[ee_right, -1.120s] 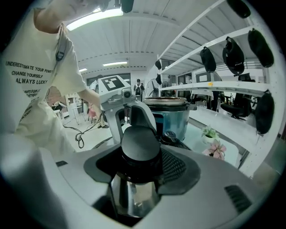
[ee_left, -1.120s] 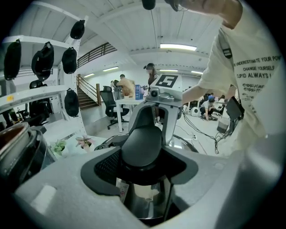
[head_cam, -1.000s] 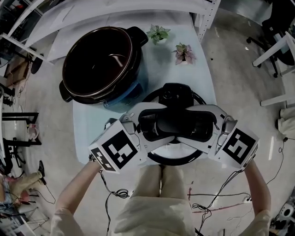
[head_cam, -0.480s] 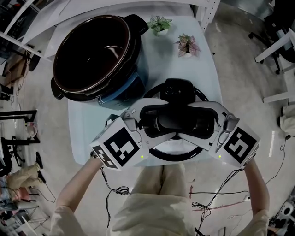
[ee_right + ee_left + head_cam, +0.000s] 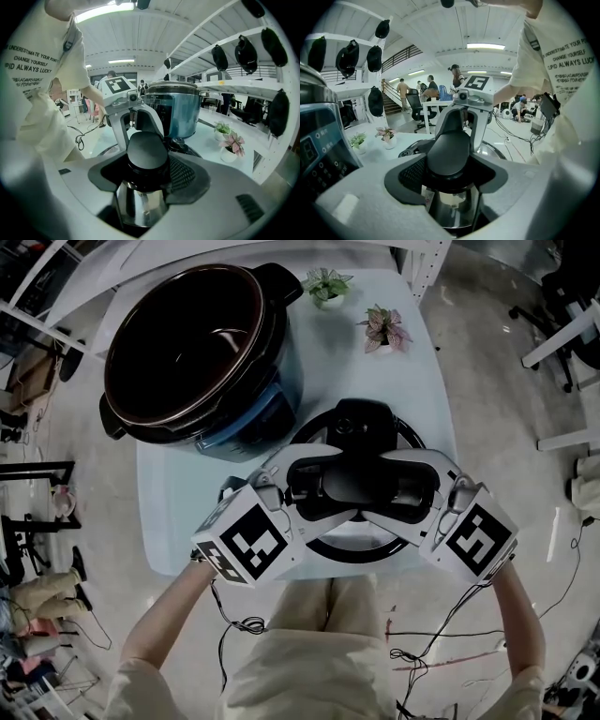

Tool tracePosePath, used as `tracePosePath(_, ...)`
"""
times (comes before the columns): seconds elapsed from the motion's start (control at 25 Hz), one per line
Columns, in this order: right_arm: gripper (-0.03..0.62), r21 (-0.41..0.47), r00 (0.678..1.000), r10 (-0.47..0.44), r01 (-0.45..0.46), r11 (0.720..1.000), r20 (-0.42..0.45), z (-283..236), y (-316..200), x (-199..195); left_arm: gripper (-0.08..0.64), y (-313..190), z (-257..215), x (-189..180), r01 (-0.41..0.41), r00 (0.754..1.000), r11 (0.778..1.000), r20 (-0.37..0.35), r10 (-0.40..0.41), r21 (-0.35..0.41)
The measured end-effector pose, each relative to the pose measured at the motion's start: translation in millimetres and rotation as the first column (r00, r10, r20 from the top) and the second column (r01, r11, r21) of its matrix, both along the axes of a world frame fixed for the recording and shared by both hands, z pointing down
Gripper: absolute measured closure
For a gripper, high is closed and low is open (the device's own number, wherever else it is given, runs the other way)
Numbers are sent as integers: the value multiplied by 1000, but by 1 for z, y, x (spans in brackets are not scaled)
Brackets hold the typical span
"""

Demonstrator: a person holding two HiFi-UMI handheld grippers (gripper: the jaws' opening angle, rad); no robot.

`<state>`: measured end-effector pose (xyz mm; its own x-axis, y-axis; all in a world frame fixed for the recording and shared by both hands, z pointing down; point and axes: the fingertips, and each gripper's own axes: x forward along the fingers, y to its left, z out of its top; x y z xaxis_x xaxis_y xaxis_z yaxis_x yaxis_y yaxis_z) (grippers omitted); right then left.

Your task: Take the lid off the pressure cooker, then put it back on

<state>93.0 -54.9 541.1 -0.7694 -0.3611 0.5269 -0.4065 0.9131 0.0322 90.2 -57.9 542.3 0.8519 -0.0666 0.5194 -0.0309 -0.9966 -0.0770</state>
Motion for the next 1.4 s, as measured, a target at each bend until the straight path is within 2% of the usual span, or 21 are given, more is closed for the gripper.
tracePosePath(0.2, 324, 13, 1000, 5, -5, 1000, -6, 6, 2, 3, 273, 3, 4, 3, -10, 1000, 999, 0, 10, 38)
tracePosePath(0.6, 322, 1, 1000, 14, -14, 1000, -7, 8, 3, 3, 273, 4, 6, 3, -6, 1000, 999, 10, 6, 39)
tracePosePath(0.72, 322, -19, 1000, 22, -22, 1000, -10, 9, 4, 3, 273, 4, 8, 3, 1, 1000, 1000, 10, -1, 17)
tracePosePath(0.88, 314, -56, 998, 58, -59, 997, -17, 11, 2, 5, 270, 1, 10, 0, 52, 999, 998, 0, -52, -32)
tracePosePath(1.04, 293, -94, 996, 86, -86, 992, -6, 13, 0, 7, 229, -4, 12, -2, 104, 995, 992, 4, -104, -66)
tracePosePath(1.4, 293, -100, 989, 147, -145, 984, 22, 0, 1, 8, 227, -3, 0, -8, 193, 980, 976, -19, -196, -100)
